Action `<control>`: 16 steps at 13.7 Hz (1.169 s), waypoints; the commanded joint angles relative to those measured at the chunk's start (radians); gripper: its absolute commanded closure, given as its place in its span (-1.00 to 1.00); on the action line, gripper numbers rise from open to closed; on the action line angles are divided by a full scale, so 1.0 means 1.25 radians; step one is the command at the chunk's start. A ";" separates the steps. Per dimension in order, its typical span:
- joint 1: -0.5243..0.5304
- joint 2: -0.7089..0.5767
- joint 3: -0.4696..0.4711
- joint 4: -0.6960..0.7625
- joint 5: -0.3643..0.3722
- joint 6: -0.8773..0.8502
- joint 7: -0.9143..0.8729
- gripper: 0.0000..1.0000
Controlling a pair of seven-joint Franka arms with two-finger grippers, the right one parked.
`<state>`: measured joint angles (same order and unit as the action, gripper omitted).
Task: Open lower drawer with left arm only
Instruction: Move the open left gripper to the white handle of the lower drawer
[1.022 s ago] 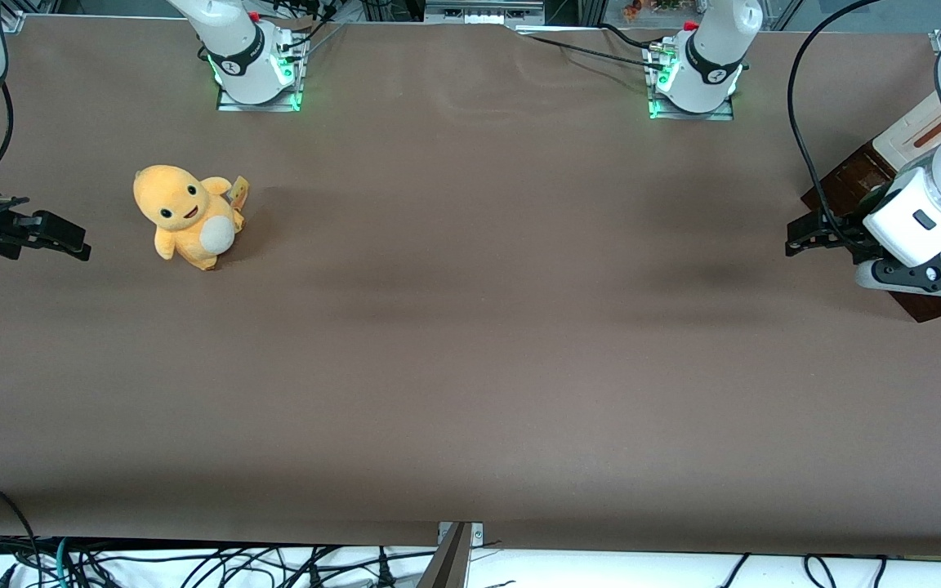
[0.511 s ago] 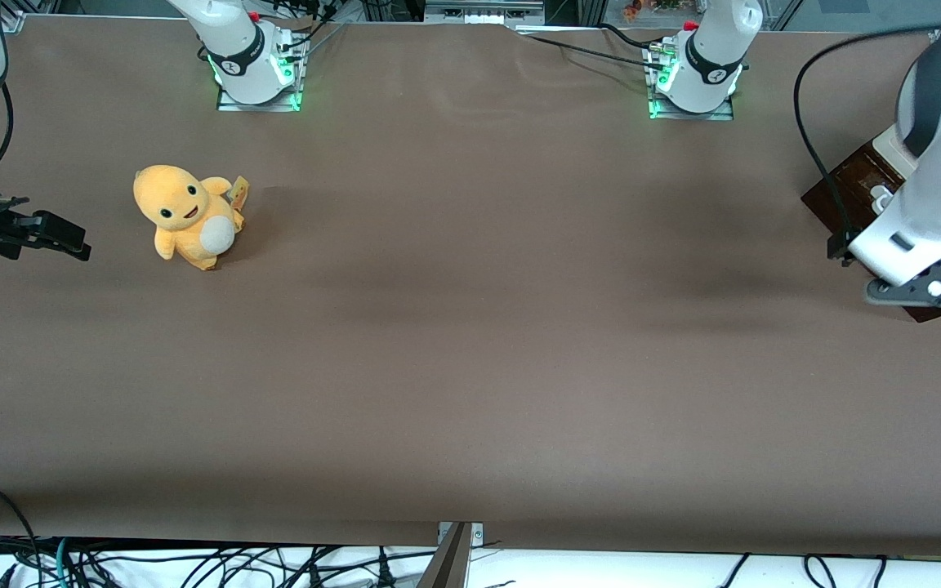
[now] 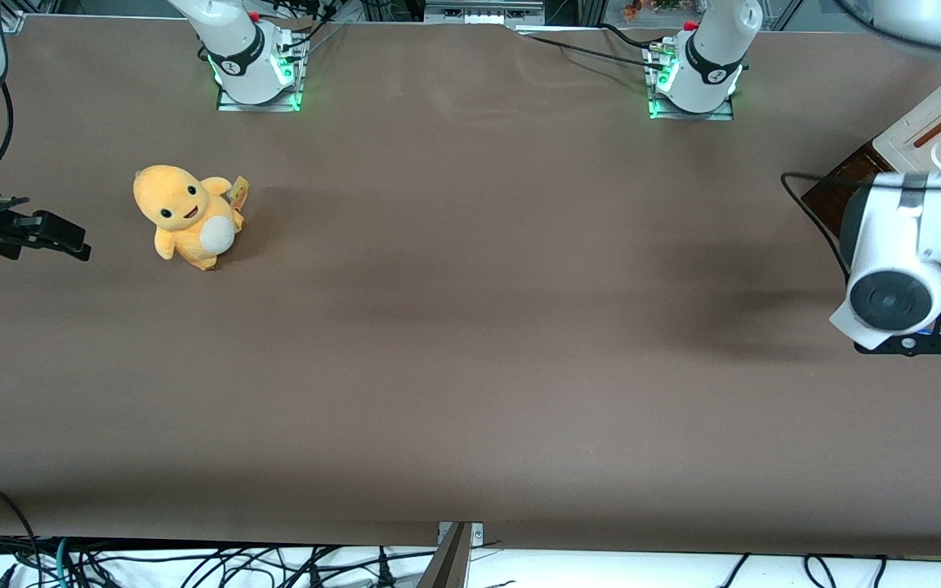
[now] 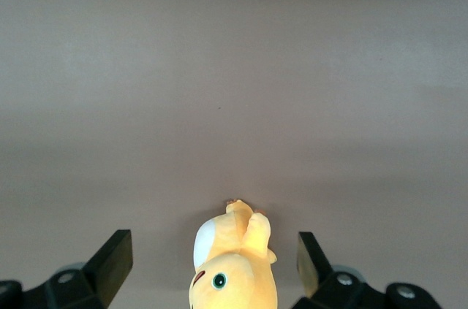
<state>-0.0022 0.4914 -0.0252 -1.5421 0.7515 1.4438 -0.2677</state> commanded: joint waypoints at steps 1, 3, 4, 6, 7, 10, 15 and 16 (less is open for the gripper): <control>-0.002 0.064 -0.004 0.018 0.052 -0.060 -0.139 -0.81; -0.002 0.106 -0.004 0.018 0.054 -0.136 -0.263 -0.93; -0.004 0.133 -0.004 0.018 0.070 -0.153 -0.309 -1.00; 0.002 0.175 -0.003 0.019 0.080 -0.187 -0.376 -1.00; 0.015 0.188 -0.003 0.018 0.081 -0.203 -0.390 -1.00; 0.053 0.207 -0.004 0.020 0.082 -0.199 -0.404 -0.96; 0.068 0.266 -0.003 0.019 0.079 -0.221 -0.529 -0.95; 0.072 0.277 -0.003 0.019 0.084 -0.236 -0.548 -0.92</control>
<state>0.0799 0.7909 -0.0218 -1.5413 0.8263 1.1908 -0.8902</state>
